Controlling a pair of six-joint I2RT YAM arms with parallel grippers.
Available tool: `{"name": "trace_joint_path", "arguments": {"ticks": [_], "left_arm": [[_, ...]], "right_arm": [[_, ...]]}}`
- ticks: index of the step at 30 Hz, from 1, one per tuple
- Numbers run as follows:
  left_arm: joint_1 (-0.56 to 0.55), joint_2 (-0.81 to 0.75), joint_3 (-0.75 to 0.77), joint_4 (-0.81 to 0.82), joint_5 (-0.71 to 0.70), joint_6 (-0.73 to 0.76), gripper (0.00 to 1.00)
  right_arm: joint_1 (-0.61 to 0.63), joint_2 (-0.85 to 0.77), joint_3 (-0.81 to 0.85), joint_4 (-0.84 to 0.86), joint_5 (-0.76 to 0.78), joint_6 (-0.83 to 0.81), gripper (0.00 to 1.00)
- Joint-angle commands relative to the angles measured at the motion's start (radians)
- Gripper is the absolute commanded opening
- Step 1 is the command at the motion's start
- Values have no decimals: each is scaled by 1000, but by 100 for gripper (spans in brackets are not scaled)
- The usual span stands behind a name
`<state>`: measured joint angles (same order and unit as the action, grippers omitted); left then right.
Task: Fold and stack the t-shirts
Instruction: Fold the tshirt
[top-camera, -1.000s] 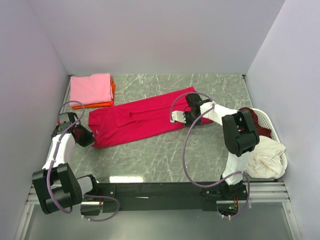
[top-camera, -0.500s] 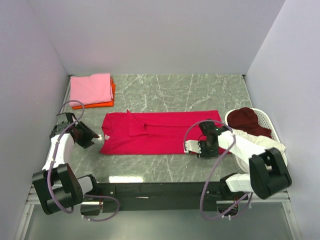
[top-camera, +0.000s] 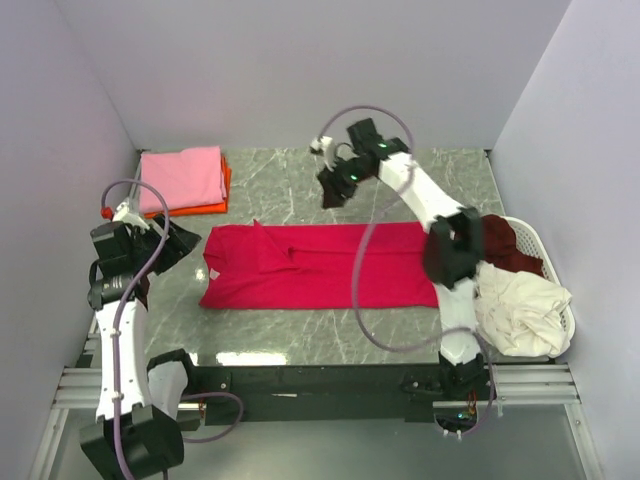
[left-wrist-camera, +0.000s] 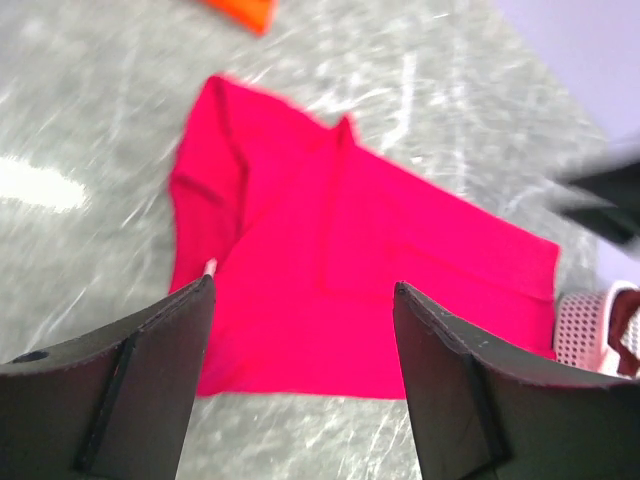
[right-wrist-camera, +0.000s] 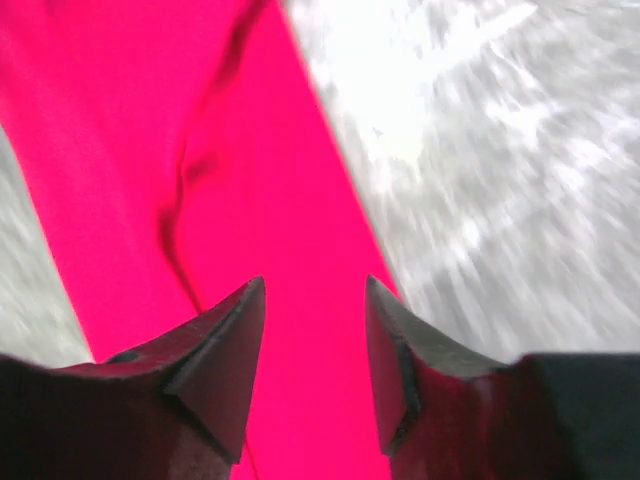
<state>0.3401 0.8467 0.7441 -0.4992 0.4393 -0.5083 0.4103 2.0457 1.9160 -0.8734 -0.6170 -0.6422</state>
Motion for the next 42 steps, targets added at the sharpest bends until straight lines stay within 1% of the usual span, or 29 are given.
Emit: {"name": "trace_joint_path", "arguments": {"ticks": [1, 2, 3, 5, 6, 7, 8, 11, 17, 22, 25, 26, 27, 28, 30, 31, 34, 35, 37, 38, 41, 42], "left_arm": [[2, -53, -41, 115, 121, 39, 77], [2, -76, -54, 137, 121, 33, 77], [4, -87, -63, 143, 121, 34, 77], [4, -112, -61, 145, 119, 40, 77], [2, -119, -66, 152, 125, 39, 77], [4, -127, -71, 159, 130, 31, 76], [2, -144, -75, 163, 133, 28, 76], [-3, -159, -83, 174, 138, 27, 77], [-6, -149, -84, 179, 151, 25, 77], [-7, -159, -86, 182, 148, 24, 77], [-12, -161, -86, 182, 150, 25, 77], [-10, -161, -86, 180, 147, 25, 77], [-10, -159, -84, 180, 147, 25, 77], [-10, -162, -84, 179, 145, 24, 77], [-12, -164, -84, 179, 144, 24, 77], [-12, -166, -84, 179, 142, 25, 77], [-13, -164, -86, 179, 142, 25, 77], [-13, -166, -86, 180, 145, 25, 77], [-13, -161, -86, 182, 148, 24, 77], [-12, -163, -86, 182, 148, 25, 77], [-13, -159, -88, 183, 150, 25, 77], [-12, -158, -88, 183, 151, 24, 77]], "right_arm": [[36, 305, 333, -72, -150, 438, 52], [41, 350, 386, -70, -150, 473, 54], [41, 382, 418, -26, -147, 557, 55], [44, 409, 385, 71, -107, 643, 55], [48, 407, 362, 150, -87, 694, 55], [53, 404, 326, 174, -63, 746, 55], [67, 404, 315, 189, -8, 757, 55], [93, 415, 295, 191, 71, 760, 55], [108, 465, 288, 160, 94, 750, 55], [120, 510, 324, 116, 82, 734, 54], [136, 508, 325, 99, 83, 710, 48], [134, 507, 328, 91, 83, 704, 39], [136, 502, 330, 93, 86, 705, 31], [133, 498, 331, 91, 103, 708, 16], [118, 470, 313, 106, 123, 719, 3], [96, 458, 302, 117, 149, 730, 0], [44, 404, 264, 165, 204, 785, 0], [-5, 392, 256, 195, 236, 823, 0], [-54, 375, 252, 223, 256, 866, 0], [-98, 373, 262, 235, 272, 904, 0], [-154, 407, 343, 232, 298, 937, 0], [-178, 425, 377, 235, 304, 935, 5]]}}
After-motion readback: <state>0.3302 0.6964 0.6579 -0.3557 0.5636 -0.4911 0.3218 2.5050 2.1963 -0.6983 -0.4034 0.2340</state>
